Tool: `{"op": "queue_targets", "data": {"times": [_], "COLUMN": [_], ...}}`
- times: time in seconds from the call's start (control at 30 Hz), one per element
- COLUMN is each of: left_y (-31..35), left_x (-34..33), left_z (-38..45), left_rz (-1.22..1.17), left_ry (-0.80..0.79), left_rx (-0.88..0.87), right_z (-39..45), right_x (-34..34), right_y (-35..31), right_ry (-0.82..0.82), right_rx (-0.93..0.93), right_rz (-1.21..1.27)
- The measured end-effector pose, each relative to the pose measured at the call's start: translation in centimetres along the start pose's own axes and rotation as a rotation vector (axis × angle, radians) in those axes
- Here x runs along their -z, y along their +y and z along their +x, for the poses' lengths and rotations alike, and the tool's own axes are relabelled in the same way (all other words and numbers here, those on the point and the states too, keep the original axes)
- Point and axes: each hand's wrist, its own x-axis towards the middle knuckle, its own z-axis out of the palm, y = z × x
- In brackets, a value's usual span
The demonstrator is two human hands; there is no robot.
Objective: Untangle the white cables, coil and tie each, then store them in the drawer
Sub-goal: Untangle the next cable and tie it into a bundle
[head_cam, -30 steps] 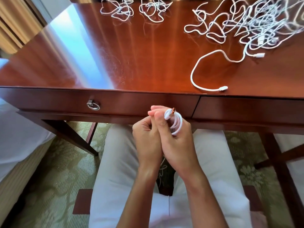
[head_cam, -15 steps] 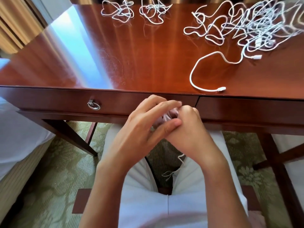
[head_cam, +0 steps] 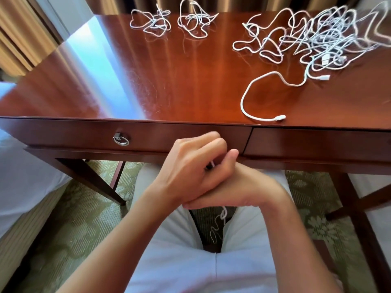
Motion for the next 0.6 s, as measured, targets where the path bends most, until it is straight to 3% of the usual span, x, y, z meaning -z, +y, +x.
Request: {"op": "queue_targets", "data": {"times": [0.3, 0.6], "left_y": [-0.5, -1.2], "left_x": [0.5, 0.6], "left_z": [1.3, 2.5], "left_rz": [0.161, -0.089], "left_ry": [0.171, 0.442], "left_rx": [0.048, 0.442], "right_z": [0.5, 0.6], "right_x": [1.3, 0.2], "right_y": [0.9, 1.6], "right_ry": [0.211, 0.345], "right_rx": [0.093, 0.13], "right_rz": [0.108, 0.2]}}
